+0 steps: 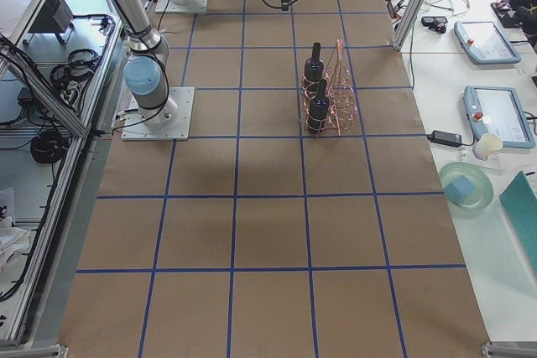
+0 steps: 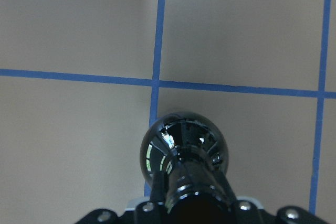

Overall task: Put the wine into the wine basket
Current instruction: 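Carry the bottle with the left gripper toward the table center, set upright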

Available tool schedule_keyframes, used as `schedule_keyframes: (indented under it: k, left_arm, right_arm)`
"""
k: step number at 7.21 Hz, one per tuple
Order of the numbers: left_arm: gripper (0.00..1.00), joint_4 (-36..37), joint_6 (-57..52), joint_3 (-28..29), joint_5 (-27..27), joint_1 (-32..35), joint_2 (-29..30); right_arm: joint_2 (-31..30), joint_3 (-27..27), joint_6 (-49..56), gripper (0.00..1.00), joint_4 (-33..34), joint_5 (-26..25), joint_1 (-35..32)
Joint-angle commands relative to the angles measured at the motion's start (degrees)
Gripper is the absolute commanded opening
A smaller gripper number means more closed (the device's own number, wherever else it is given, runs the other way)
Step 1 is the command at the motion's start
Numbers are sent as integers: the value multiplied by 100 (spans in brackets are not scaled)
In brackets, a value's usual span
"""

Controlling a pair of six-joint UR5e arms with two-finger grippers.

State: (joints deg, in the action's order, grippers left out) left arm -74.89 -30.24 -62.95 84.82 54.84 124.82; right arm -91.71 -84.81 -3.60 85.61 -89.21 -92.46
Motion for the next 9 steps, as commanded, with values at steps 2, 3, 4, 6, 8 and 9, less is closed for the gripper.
schedule_keyframes:
  k: [2, 3, 4, 6, 8, 9]
  left_arm:
    - [0, -69, -17, -50, -9, 61, -124]
    - [0, -96, 122, -303, -44, 201, -351]
    - [0, -96, 533, -584, -53, 515, -649]
    - [0, -88, 1324, -902, 8, 1105, -1107]
    - [0, 70, 1626, -1472, -18, 1396, -1459]
    - [0, 140, 1862, -1736, -53, 1563, -1600]
  right_arm:
    - [4, 0, 0, 100, 9, 0, 0]
    - [-5, 0, 0, 100, 0, 0, 0]
    - [3, 0, 0, 100, 9, 0, 0]
    - [4, 0, 0, 100, 9, 0, 0]
    - [4, 0, 0, 100, 18, 0, 0]
    - [4, 0, 0, 100, 9, 0, 0]
